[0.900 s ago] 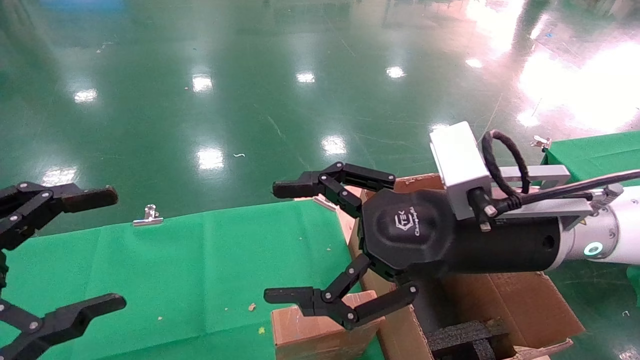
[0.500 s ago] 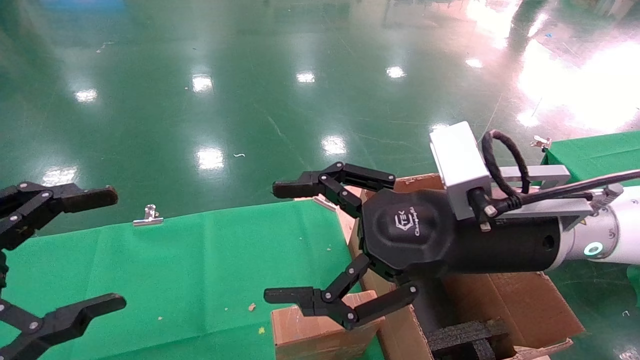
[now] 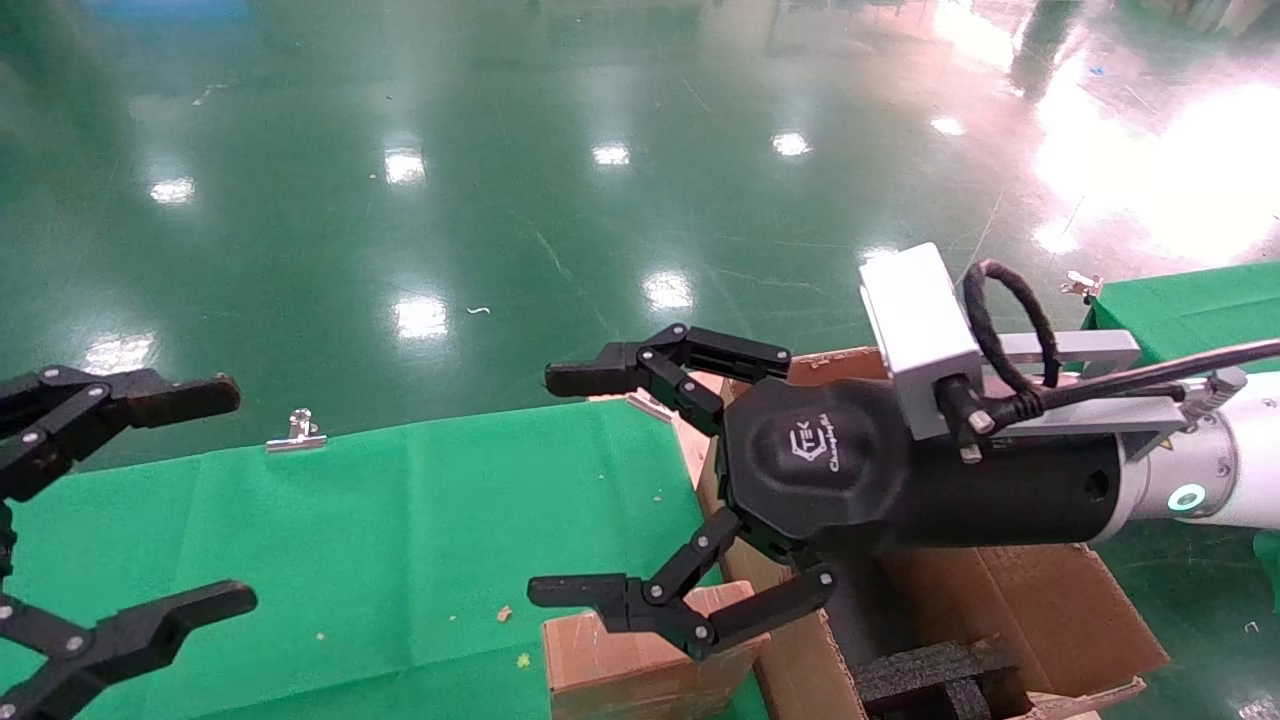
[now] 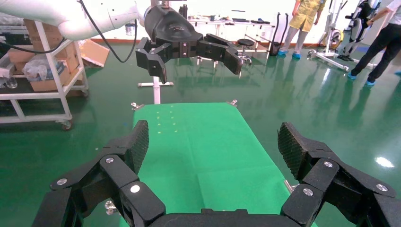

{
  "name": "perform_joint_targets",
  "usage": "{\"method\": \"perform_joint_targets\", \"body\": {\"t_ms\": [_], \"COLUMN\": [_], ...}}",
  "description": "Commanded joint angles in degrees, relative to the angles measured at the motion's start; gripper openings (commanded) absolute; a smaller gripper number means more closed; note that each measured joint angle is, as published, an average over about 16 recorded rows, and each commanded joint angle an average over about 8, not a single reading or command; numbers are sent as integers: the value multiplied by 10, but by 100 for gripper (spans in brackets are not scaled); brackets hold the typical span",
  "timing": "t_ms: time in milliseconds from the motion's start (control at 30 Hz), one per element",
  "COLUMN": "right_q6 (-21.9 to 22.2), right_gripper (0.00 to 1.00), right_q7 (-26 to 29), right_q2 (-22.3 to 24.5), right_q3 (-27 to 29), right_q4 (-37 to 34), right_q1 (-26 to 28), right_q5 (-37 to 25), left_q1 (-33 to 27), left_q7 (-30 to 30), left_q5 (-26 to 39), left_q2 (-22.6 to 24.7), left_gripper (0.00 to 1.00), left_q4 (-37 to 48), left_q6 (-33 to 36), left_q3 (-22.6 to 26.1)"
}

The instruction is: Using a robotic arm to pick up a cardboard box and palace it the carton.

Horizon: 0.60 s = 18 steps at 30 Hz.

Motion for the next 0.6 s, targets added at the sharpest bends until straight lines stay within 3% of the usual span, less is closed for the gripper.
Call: {"method": "perform_joint_targets", "body": {"t_ms": [33, 300, 600], "right_q6": [0, -7, -41], "right_gripper": [100, 100, 100], "right_q7": [0, 4, 32], "right_q2": [0, 5, -11], "right_q3": [0, -14, -96], "right_q4": [0, 1, 3], "right_q1": [0, 16, 103], "right_q5": [0, -35, -181], "left_q1": [0, 0, 0], "left_q7": [0, 0, 0], "left_q5": [0, 0, 0], "left_q2": [0, 0, 0], "left_gripper": [0, 0, 0], "left_q4": [0, 0, 0], "left_q6": [0, 0, 0], "left_q3": [0, 0, 0]}}
